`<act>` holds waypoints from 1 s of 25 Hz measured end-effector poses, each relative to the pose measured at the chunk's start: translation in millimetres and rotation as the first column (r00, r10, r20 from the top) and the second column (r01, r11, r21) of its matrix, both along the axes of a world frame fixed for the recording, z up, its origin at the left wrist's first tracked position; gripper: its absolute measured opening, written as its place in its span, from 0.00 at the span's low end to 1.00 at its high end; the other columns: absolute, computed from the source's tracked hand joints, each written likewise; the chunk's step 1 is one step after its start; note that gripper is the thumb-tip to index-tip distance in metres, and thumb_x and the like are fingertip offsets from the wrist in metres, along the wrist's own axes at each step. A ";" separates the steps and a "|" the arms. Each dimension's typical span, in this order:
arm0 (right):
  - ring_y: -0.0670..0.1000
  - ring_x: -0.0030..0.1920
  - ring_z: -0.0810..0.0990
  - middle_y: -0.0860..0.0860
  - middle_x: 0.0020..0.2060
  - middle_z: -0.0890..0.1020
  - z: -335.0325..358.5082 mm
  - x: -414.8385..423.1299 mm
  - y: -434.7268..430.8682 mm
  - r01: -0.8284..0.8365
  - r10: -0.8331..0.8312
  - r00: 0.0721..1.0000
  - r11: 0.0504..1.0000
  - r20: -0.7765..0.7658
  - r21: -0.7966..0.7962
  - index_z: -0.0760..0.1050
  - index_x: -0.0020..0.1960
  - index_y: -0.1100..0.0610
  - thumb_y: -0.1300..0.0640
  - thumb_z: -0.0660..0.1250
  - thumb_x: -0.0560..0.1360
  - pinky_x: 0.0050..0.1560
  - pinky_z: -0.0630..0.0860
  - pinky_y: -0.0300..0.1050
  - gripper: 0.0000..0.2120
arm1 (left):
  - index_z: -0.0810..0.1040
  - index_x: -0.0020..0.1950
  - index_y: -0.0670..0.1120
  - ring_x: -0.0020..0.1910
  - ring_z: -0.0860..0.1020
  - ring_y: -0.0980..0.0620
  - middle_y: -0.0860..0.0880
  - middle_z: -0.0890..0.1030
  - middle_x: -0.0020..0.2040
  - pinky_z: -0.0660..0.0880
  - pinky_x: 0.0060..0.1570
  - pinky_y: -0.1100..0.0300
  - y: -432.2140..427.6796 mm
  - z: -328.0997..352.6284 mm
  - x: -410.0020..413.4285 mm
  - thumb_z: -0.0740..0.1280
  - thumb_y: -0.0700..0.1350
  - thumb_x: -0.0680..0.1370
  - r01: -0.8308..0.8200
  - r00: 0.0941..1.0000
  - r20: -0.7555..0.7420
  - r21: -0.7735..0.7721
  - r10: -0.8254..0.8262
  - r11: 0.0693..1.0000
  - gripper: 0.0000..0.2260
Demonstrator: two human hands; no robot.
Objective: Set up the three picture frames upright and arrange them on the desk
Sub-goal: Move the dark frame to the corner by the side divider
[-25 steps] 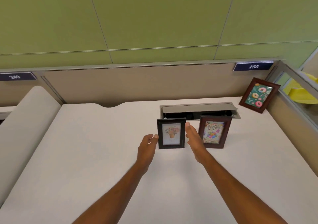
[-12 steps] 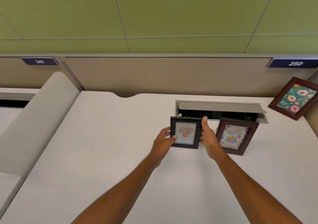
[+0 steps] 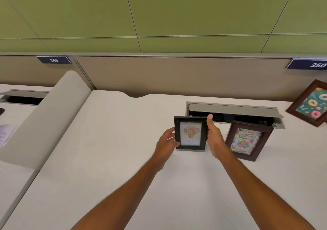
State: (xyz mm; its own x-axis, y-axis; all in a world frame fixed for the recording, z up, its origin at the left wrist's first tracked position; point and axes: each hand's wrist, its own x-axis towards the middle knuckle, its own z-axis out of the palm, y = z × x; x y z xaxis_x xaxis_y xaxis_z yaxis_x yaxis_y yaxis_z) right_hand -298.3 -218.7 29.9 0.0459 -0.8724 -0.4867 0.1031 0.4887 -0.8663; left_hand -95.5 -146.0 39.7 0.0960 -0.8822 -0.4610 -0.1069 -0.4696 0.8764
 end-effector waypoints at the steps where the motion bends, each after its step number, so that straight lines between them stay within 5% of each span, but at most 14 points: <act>1: 0.49 0.57 0.86 0.46 0.53 0.89 2.4 1.9 -0.7 -0.011 0.011 1.000 1.000 0.001 -0.007 0.83 0.58 0.44 0.27 0.54 0.81 0.65 0.77 0.51 0.28 | 0.75 0.75 0.62 0.70 0.78 0.51 0.53 0.81 0.70 0.78 0.64 0.51 1.1 1.1 2.8 0.67 0.40 0.80 -0.007 1.000 0.003 -0.007 0.007 1.000 0.26; 10: 0.54 0.63 0.85 0.48 0.57 0.90 19.9 50.9 -4.9 -0.103 0.105 0.994 0.992 0.019 -0.075 0.85 0.59 0.44 0.25 0.59 0.77 0.73 0.77 0.59 0.28 | 0.74 0.75 0.62 0.68 0.80 0.50 0.53 0.81 0.69 0.77 0.54 0.58 23.7 16.0 40.3 0.66 0.40 0.81 -0.115 0.993 0.028 -0.065 0.117 0.991 0.25; 14: 0.53 0.63 0.85 0.50 0.63 0.88 33.4 85.8 -10.0 -0.161 0.162 0.987 0.984 0.011 -0.077 0.83 0.65 0.46 0.20 0.61 0.72 0.71 0.78 0.57 0.37 | 0.74 0.77 0.59 0.67 0.80 0.51 0.53 0.82 0.68 0.78 0.53 0.59 30.0 30.5 62.2 0.66 0.39 0.82 -0.196 0.980 0.001 -0.093 0.197 0.976 0.25; 19: 0.52 0.56 0.87 0.50 0.54 0.90 44.5 136.4 -12.3 -0.230 0.229 0.973 0.971 -0.021 -0.063 0.85 0.60 0.47 0.25 0.53 0.81 0.55 0.81 0.49 0.33 | 0.72 0.78 0.59 0.69 0.79 0.49 0.51 0.80 0.70 0.78 0.53 0.58 34.2 35.7 98.8 0.66 0.38 0.82 -0.276 0.961 -0.011 -0.111 0.277 0.955 0.26; 25: 0.53 0.58 0.88 0.49 0.55 0.90 42.3 204.4 -30.4 -0.270 0.269 0.963 0.959 -0.030 -0.085 0.86 0.62 0.48 0.22 0.54 0.78 0.59 0.82 0.51 0.36 | 0.70 0.80 0.58 0.72 0.77 0.45 0.49 0.79 0.74 0.80 0.61 0.54 23.3 32.3 161.9 0.67 0.40 0.83 -0.308 0.949 0.021 -0.151 0.315 0.939 0.27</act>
